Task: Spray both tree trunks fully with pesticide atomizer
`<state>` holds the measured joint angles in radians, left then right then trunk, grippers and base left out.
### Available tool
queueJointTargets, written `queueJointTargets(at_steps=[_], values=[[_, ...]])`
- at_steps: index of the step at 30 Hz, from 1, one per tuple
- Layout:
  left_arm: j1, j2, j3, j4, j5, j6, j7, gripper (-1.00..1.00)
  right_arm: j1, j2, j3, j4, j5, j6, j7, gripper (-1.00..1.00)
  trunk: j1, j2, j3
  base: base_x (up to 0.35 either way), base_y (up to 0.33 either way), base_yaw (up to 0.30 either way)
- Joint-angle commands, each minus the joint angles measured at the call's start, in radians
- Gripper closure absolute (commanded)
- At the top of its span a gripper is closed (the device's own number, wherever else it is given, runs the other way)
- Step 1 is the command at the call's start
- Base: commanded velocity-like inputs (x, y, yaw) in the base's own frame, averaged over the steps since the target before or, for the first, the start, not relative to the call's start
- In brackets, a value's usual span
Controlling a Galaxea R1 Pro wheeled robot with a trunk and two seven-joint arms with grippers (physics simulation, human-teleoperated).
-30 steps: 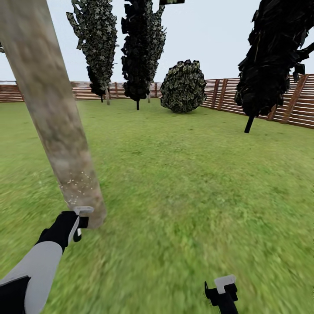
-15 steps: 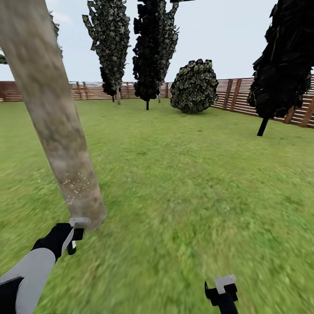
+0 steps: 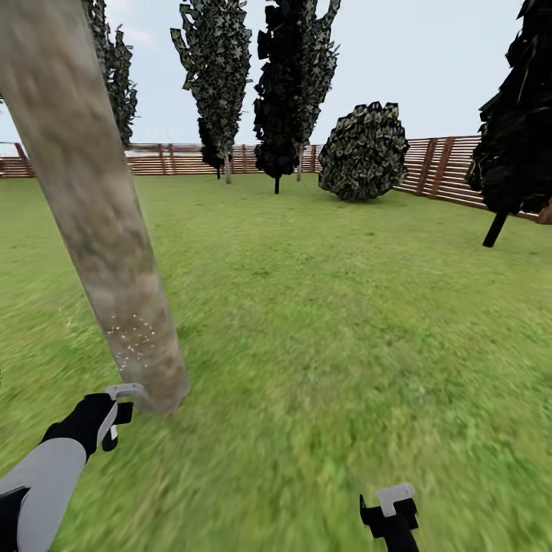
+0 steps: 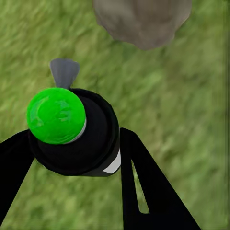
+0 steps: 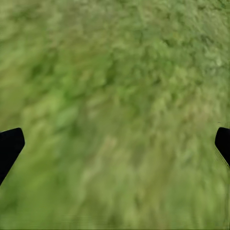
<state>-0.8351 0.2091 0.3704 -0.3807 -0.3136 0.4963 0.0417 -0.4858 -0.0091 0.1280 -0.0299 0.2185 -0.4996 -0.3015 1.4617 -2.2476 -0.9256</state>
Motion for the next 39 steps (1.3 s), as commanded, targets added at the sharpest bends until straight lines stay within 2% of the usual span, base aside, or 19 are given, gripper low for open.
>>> queueJointTargets(at_steps=[1, 8, 12, 15, 18, 25, 26, 28, 31, 39], values=[[-0.001, -0.003, 0.006, -0.001, -0.006, 0.004, 0.000, 1.00, 0.000, 0.000, 0.008, 0.001, 0.005, 0.001, -0.010, -1.00, 0.000, 0.000, -0.001, 0.233, -0.186, 0.212], [-0.001, -0.038, 0.006, 0.006, -0.006, 0.000, 0.000, 1.00, 0.000, 0.001, 0.008, 0.001, 0.005, 0.001, -0.010, -1.00, 0.000, 0.000, -0.001, 0.059, -0.164, 0.270], [-0.001, -0.087, 0.009, 0.034, -0.005, -0.001, 0.006, 1.00, 0.000, 0.000, 0.008, 0.001, 0.005, 0.001, -0.010, -1.00, 0.000, 0.000, -0.001, 0.001, -0.006, 0.233], [-0.001, -0.098, 0.009, 0.052, -0.005, -0.001, 0.009, 1.00, 0.000, 0.000, 0.007, 0.001, 0.006, 0.001, -0.010, -1.00, 0.000, 0.000, -0.001, 0.000, 0.000, 0.036], [-0.001, -0.097, 0.007, 0.049, -0.005, -0.001, 0.009, 1.00, 0.000, -0.001, 0.007, 0.001, 0.007, 0.001, -0.010, -1.00, 0.000, 0.000, -0.001, 0.000, 0.000, 0.006], [-0.001, -0.075, 0.007, 0.041, -0.008, -0.002, 0.010, 1.00, 0.000, -0.002, 0.007, 0.001, 0.006, 0.001, -0.010, -1.00, 0.000, 0.000, -0.001, 0.195, -0.078, 0.000], [-0.001, -0.074, 0.007, 0.041, -0.008, -0.009, 0.010, 1.00, 0.000, -0.002, 0.007, 0.001, 0.006, 0.001, -0.010, -1.00, 0.000, 0.000, -0.001, 0.280, -0.133, 0.000], [-0.001, -0.064, 0.008, 0.044, -0.009, -0.064, 0.016, 1.00, 0.000, -0.001, 0.007, 0.001, 0.006, 0.001, -0.010, -1.00, 0.000, 0.000, -0.001, 0.284, -0.134, 0.000], [-0.001, -0.054, 0.007, 0.048, -0.009, -0.084, 0.020, 1.00, 0.000, 0.000, 0.007, 0.001, 0.006, 0.001, -0.011, -1.00, 0.000, 0.000, -0.001, 0.285, -0.135, 0.084], [-0.001, -0.065, 0.008, 0.046, -0.005, -0.093, 0.021, 1.00, 0.000, 0.000, 0.007, 0.001, 0.005, 0.001, -0.011, -1.00, 0.000, 0.000, -0.001, 0.121, -0.242, 0.267]])
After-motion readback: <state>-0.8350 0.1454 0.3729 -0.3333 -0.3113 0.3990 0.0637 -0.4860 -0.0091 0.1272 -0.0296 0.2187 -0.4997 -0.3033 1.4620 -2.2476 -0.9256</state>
